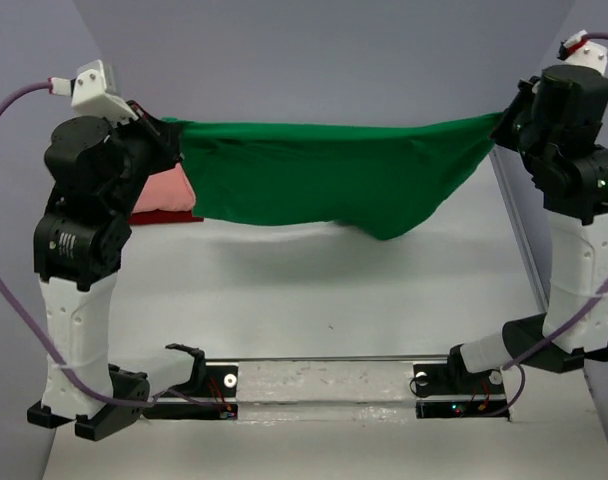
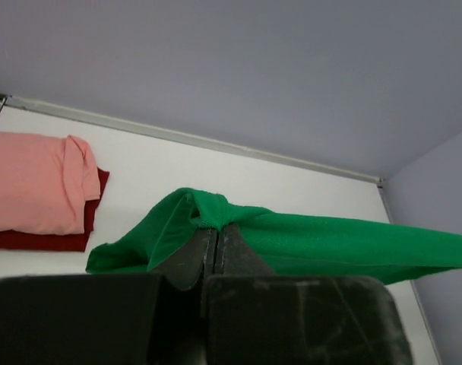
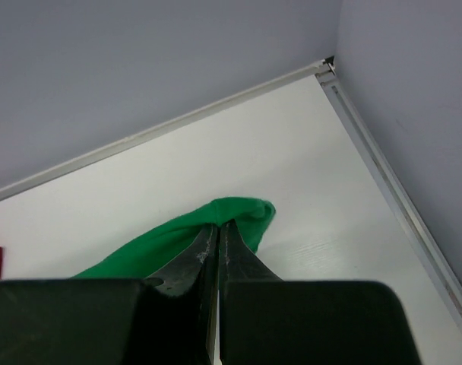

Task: Fold and stack the t-shirts
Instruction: Flatten the tshirt out

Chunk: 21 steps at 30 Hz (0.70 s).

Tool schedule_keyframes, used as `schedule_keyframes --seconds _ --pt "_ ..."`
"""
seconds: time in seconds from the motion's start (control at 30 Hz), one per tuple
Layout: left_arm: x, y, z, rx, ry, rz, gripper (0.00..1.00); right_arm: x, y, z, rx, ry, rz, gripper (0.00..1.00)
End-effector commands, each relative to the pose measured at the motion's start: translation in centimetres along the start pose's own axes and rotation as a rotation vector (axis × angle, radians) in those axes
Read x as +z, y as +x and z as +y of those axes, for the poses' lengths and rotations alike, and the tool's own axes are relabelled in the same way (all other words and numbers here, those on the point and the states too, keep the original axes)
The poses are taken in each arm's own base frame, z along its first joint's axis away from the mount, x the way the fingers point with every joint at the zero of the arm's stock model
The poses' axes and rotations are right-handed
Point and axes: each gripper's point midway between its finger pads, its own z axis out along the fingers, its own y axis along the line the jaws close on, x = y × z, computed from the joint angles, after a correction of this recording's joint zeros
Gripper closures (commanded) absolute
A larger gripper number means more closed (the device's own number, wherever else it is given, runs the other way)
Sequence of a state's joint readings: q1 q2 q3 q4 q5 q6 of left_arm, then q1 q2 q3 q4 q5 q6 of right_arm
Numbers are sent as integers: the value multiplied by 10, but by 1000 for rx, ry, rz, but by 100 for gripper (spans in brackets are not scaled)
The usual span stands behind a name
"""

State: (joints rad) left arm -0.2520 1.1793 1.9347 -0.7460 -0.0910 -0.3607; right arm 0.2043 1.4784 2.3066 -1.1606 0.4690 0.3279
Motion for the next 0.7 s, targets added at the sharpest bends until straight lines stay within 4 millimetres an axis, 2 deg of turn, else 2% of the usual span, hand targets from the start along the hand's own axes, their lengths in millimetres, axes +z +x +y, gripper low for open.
schedule_keyframes --seconds 0.0,0.07,0.1,0.13,0.2,0.23,0.27,0.33,0.4,0.5,0.53,0.57,0.6,0.67 --pt "-42 -49 -8 -32 37 -192 100 -46 -31 -18 22 -34 -124 100" --pt "-38 -51 -6 -28 19 -202 100 -48 -36 -18 12 -40 -144 100" --pt "-32 -51 -6 -26 15 -200 100 -41 -36 -14 5 -37 -136 100" --pt "-19 -46 -7 -26 10 -173 100 -21 -28 -3 -20 -44 -96 100" --pt "-8 -47 -12 -26 23 -166 100 -7 -30 6 -17 -48 -88 100" --pt "8 -40 -11 -25 6 -135 100 0 -30 11 -22 -49 -81 100" --pt "8 -44 -13 -30 5 -139 100 15 -29 16 -32 -34 -70 100" --pt "19 -42 -14 -18 0 -122 100 25 -30 20 -42 -29 -74 100" --pt "15 -48 -18 -21 8 -133 100 34 -28 24 -51 -28 -69 100" --pt "7 -52 -19 -29 13 -162 100 22 -35 23 -36 -48 -89 100" --pt "-5 -58 -19 -38 24 -188 100 18 -35 21 -34 -52 -92 100" --pt "-6 -54 -17 -38 24 -184 100 13 -38 20 -29 -57 -102 100" --pt "-11 -53 -17 -43 30 -186 100 -5 -45 14 -15 -69 -131 100" --pt "-23 -51 -18 -51 49 -181 100 -13 -38 9 -22 -79 -119 100"
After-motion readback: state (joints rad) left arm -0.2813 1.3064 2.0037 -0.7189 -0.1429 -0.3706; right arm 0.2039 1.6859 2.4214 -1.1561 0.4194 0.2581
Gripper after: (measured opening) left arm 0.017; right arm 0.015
